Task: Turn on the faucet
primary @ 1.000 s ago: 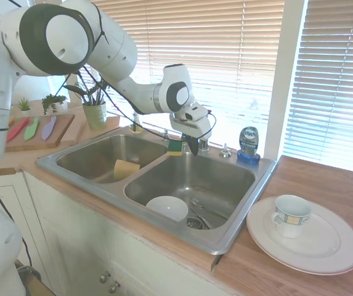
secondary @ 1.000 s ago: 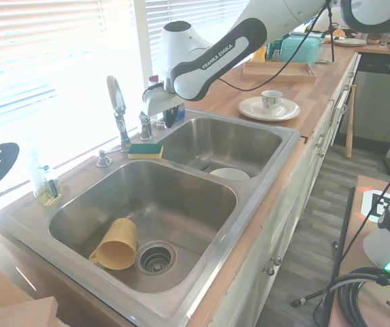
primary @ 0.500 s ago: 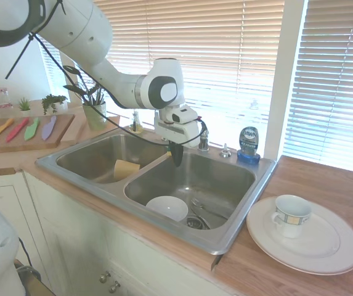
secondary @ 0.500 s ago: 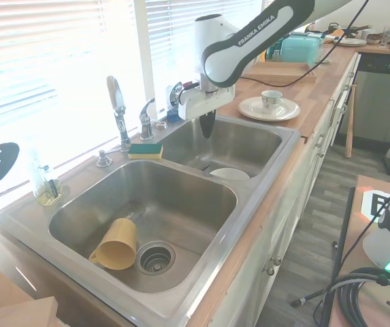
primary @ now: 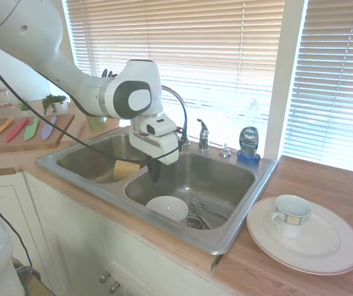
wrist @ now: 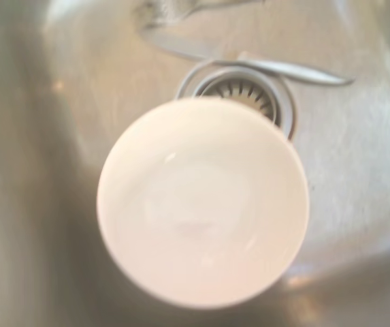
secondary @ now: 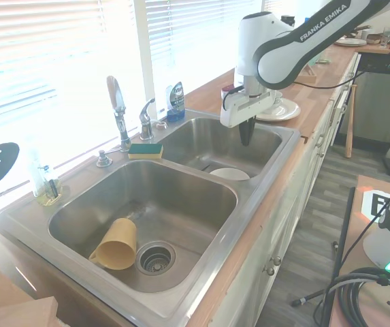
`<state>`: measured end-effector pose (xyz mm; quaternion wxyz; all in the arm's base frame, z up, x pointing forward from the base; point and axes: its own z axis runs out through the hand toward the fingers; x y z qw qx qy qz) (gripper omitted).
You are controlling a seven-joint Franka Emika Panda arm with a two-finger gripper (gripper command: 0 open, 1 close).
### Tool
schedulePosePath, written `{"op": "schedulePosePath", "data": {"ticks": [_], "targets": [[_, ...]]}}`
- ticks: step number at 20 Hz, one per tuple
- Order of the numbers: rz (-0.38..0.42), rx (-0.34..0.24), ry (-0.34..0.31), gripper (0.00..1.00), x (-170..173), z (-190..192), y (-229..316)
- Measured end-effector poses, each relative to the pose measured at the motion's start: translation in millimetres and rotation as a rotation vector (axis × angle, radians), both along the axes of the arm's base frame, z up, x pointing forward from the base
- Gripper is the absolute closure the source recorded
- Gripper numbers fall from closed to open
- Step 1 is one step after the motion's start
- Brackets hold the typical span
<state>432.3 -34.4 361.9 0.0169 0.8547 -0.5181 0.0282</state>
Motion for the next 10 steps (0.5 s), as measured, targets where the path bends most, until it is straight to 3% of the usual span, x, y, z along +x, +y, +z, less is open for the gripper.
{"op": "schedulePosePath", "data": {"ticks": [5,6,10], "targets": [[0.03,0.016,-0.005,1.0,-18.8,1.7,9.6],[0.03,0.019,-0.006,0.0,-21.7,1.9,9.9],[0.025,0.023,-0.016,0.0,-30.6,4.9,10.0]]}}
